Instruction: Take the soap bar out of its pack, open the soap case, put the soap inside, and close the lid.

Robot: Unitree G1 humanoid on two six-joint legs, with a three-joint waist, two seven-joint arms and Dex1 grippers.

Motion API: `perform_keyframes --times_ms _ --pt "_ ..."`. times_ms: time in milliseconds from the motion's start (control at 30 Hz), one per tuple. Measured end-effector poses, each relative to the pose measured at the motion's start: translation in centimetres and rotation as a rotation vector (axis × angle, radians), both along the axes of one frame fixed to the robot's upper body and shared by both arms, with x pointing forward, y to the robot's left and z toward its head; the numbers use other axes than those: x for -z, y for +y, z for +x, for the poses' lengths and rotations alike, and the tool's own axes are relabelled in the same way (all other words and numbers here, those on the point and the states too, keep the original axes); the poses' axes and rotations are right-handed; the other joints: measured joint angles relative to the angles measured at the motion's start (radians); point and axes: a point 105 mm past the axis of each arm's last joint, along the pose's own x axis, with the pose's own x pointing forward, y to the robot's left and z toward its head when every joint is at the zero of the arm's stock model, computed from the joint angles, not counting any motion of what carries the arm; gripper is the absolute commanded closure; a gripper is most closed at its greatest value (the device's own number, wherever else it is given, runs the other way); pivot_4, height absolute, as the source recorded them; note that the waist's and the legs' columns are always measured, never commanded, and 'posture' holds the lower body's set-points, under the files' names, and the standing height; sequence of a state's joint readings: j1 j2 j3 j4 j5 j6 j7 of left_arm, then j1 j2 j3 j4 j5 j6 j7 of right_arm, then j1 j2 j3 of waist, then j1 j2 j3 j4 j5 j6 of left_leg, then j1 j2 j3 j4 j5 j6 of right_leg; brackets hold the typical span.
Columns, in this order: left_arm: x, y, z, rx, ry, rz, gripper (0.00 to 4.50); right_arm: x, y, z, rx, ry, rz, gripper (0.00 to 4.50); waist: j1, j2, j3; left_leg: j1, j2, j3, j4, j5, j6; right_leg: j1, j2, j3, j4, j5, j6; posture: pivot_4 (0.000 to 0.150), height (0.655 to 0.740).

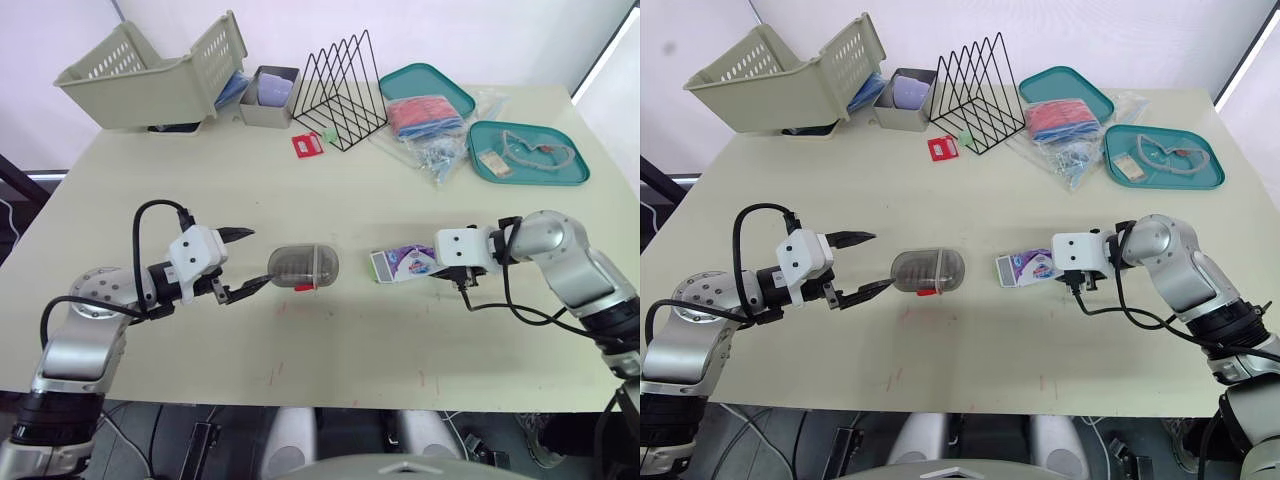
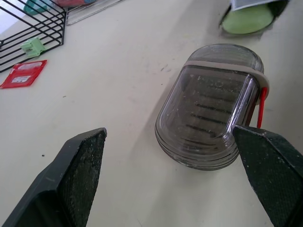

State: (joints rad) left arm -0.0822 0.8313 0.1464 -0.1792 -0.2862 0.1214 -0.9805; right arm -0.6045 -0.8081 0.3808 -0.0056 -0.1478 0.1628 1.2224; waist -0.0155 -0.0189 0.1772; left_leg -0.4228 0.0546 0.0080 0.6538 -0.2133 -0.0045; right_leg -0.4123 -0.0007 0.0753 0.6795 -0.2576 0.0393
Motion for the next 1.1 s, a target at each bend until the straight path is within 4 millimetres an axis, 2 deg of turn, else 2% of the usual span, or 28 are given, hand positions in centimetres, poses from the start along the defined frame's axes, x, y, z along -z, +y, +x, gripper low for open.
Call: perform_keyframes --times_ms 33,300,400,567,733,867,1000,1100 --pt "0.0 0.0 0.0 -0.001 0.000 0.000 0.00 -0.2 0.1 0.0 -0.008 -0.007 -0.001 4.23 0.000 0.000 0.000 0.000 0.000 0.000 0.000 0.000 0.000 0.000 0.000 0.000 0.000 0.000 0.000 0.150 0.7400" --pt "0.0 0.0 -0.1 -0.001 -0.001 0.002 0.00 -0.9 -0.1 -0.4 0.003 -0.005 -0.034 4.23 0.002 0.000 0.000 0.000 0.000 0.000 0.000 0.000 0.000 0.000 0.000 0.000 0.000 0.000 0.000 0.150 0.7400" --pt "-0.1 -0.2 -0.2 0.005 -0.005 0.003 0.00 -2.2 -0.7 -0.4 0.026 -0.031 -0.077 4.23 0.001 0.000 0.000 0.000 0.000 0.001 -0.001 0.000 0.000 0.000 0.000 0.000 0.000 0.000 0.000 0.150 0.7400" --pt "-0.7 -0.8 -0.4 0.032 -0.027 0.003 0.00 -4.2 0.3 -1.1 0.012 -0.084 -0.080 4.23 -0.002 0.000 0.000 0.001 0.001 0.001 -0.001 0.000 0.000 0.000 0.000 0.000 0.000 0.000 0.000 0.150 0.7400" --pt "-0.5 -1.0 -0.4 0.046 -0.011 0.008 0.00 -4.1 0.2 -1.6 0.027 -0.099 -0.127 4.23 0.001 0.000 0.000 0.001 0.000 0.002 -0.001 0.000 0.000 0.000 0.000 0.001 0.000 0.000 0.000 0.150 0.7400" --pt "-0.5 -1.4 -0.3 0.066 -0.009 0.012 0.00 -3.5 -1.4 -1.8 0.054 -0.126 -0.237 4.23 0.002 0.000 0.000 0.000 0.000 0.003 -0.001 0.000 0.000 -0.001 -0.001 0.002 -0.001 -0.001 0.000 0.150 0.7400" --pt "-0.8 -1.7 -0.2 0.082 -0.021 0.016 0.00 -3.8 -1.0 -2.2 0.041 -0.137 -0.240 4.23 -0.005 0.000 0.000 0.001 0.001 0.003 -0.001 0.000 0.000 -0.001 0.000 0.002 0.000 -0.001 0.000 0.150 0.7400" --pt "-0.7 -1.6 0.0 0.076 -0.020 0.020 0.00 -4.0 -2.2 -1.6 0.086 -0.149 -0.265 4.23 -0.003 0.000 0.000 0.001 0.001 0.003 -0.001 0.000 0.000 -0.001 0.000 0.002 0.000 -0.001 0.000 0.150 0.7400"
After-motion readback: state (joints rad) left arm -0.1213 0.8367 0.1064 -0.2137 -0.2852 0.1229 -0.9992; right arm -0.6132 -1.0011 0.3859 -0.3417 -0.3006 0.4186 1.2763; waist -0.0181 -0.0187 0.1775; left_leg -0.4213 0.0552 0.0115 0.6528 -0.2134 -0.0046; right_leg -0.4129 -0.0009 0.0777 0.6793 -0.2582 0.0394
